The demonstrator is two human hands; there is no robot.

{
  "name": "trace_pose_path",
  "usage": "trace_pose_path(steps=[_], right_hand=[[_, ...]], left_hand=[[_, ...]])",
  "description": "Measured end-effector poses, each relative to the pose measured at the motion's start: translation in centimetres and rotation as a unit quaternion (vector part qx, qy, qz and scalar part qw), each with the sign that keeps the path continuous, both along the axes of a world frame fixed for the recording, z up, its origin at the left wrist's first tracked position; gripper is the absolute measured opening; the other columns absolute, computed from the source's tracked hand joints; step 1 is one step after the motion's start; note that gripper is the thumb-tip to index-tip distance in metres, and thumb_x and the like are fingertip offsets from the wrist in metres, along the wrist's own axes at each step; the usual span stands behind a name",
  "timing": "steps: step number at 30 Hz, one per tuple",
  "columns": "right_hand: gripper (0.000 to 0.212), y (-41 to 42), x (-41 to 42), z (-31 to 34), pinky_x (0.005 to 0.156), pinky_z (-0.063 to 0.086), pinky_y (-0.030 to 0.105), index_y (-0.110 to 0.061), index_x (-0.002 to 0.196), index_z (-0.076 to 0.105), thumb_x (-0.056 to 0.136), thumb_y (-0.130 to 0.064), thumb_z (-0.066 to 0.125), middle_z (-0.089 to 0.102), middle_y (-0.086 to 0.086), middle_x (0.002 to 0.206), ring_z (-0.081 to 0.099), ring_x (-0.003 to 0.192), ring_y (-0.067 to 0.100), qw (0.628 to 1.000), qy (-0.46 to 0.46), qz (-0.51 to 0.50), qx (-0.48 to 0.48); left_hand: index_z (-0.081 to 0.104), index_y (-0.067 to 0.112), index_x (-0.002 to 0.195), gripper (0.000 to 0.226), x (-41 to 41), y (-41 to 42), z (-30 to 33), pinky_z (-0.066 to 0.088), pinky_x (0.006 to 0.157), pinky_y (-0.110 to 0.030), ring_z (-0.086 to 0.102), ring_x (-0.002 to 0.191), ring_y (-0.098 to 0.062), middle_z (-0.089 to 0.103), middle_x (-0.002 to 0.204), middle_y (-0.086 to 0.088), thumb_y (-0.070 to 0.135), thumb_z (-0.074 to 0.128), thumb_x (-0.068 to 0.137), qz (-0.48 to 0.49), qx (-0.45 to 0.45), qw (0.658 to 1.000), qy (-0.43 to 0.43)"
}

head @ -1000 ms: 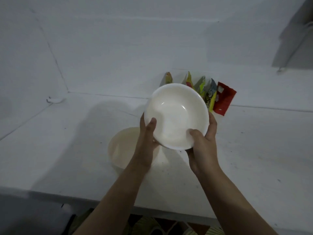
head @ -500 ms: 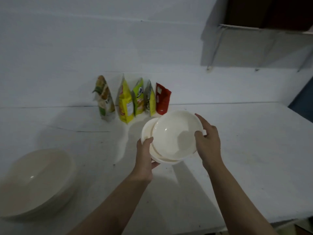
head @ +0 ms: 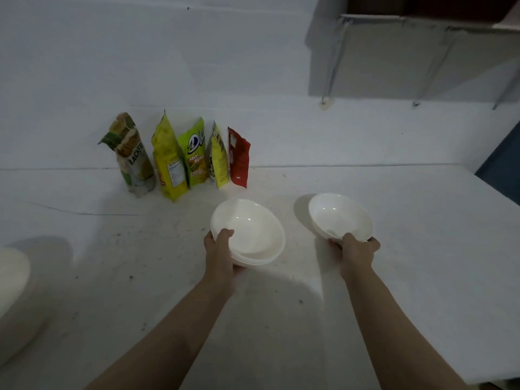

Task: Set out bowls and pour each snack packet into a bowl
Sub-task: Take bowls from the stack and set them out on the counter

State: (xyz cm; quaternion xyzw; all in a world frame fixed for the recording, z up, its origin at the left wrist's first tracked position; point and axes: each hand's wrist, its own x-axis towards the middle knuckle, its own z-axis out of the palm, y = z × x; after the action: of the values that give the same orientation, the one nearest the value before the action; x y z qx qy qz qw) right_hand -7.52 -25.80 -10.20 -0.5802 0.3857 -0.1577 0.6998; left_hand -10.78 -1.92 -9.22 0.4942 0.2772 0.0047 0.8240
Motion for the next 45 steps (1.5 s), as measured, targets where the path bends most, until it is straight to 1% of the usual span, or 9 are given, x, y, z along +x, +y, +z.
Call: trace_pose_path(steps=[5,9,13,18,22,28,35,41,45], right_hand=[[0.052,1.7,0.3,-0.2,0.065,0.06,0.037,-0.014,0.144,0.026,0.1,-0.028,0.051,0.045,0.014,0.127,0.064,0.093,0.031,0.985,-0.073,-0.047,0.152],[0.034,6.0,-1.1,0.2,0.051,0.058,0.036,-0.007,0.125,0.048,0.104,-0.034,0.042,0.054,0.013,0.11,0.062,0.084,0.031,0.977,-0.023,0.067,0.2],[0.027,9.3,-1.5,0.7,0.062,0.055,0.032,-0.015,0.117,0.064,0.097,-0.032,0.056,0.068,0.006,0.109,0.065,0.089,0.022,0.925,0.005,0.379,0.022],[0.049,12.1,-0.7,0.6,0.056,0.061,0.036,-0.03,0.133,0.055,0.087,-0.015,0.057,0.065,0.003,0.109,0.063,0.092,0.019,0.867,-0.061,0.46,-0.182],[0.061,14.0,0.5,1.0,0.049,0.057,0.034,-0.045,0.144,0.042,0.087,-0.026,0.051,0.06,0.005,0.116,0.063,0.09,0.03,0.858,-0.125,0.432,-0.248],[0.049,13.7,2.5,1.0,0.059,0.061,0.033,-0.026,0.138,0.05,0.091,-0.012,0.052,0.056,0.006,0.133,0.06,0.111,0.031,0.951,-0.101,0.292,0.005],[0.06,11.9,2.8,-0.9,0.071,0.061,0.036,-0.013,0.146,0.035,0.091,-0.009,0.057,0.045,0.014,0.143,0.064,0.101,0.032,0.957,-0.036,0.281,0.066],[0.047,11.9,2.1,-1.0,0.071,0.061,0.041,-0.012,0.138,0.04,0.094,-0.018,0.058,0.06,0.014,0.113,0.068,0.087,0.029,0.951,-0.017,0.307,0.042],[0.021,12.9,0.0,-0.9,0.06,0.056,0.044,-0.022,0.114,0.04,0.098,-0.028,0.052,0.051,0.006,0.089,0.054,0.07,0.021,0.978,-0.042,0.194,-0.07]], left_hand=[[0.04,0.029,0.133,0.048,0.5,-0.5,-0.5,0.053,0.087,-0.058,0.055,0.106,-0.027,0.053,0.119,-0.002,0.026,0.058,0.089,0.001,-0.002,1.0,-0.006],[0.04,0.031,0.136,0.052,0.4,-0.3,-0.9,0.054,0.087,-0.058,0.055,0.112,-0.029,0.054,0.126,-0.004,0.034,0.06,0.088,0.002,0.0,1.0,-0.006],[0.037,0.033,0.139,0.057,0.0,0.6,-0.5,0.056,0.079,-0.045,0.058,0.109,-0.027,0.056,0.127,-0.001,0.05,0.058,0.089,0.018,0.015,1.0,-0.004],[0.037,0.036,0.14,0.058,-0.6,3.8,-0.4,0.055,0.085,-0.052,0.058,0.111,-0.027,0.056,0.13,-0.001,0.063,0.047,0.09,0.065,0.041,0.997,-0.005],[0.039,0.035,0.139,0.055,-1.0,6.6,-0.6,0.055,0.083,-0.054,0.059,0.106,-0.027,0.057,0.128,-0.002,0.064,0.041,0.092,0.092,0.062,0.994,0.015],[0.033,0.03,0.144,0.059,-1.7,9.8,-0.9,0.055,0.074,-0.049,0.054,0.113,-0.033,0.051,0.132,-0.008,0.058,0.044,0.094,0.185,-0.035,0.982,0.028],[0.044,0.03,0.137,0.049,-2.0,10.4,-1.1,0.049,0.094,-0.059,0.058,0.113,-0.033,0.059,0.127,-0.008,0.055,0.044,0.095,0.172,-0.099,0.98,-0.002],[0.042,0.029,0.139,0.047,-2.9,8.8,-0.7,0.054,0.081,-0.05,0.057,0.111,-0.032,0.058,0.126,-0.008,0.049,0.045,0.097,0.175,-0.087,0.98,-0.026],[0.047,0.033,0.13,0.037,-4.0,8.3,-0.1,0.052,0.088,-0.057,0.059,0.111,-0.03,0.062,0.125,-0.005,0.05,0.042,0.097,0.162,-0.06,0.984,-0.054]])
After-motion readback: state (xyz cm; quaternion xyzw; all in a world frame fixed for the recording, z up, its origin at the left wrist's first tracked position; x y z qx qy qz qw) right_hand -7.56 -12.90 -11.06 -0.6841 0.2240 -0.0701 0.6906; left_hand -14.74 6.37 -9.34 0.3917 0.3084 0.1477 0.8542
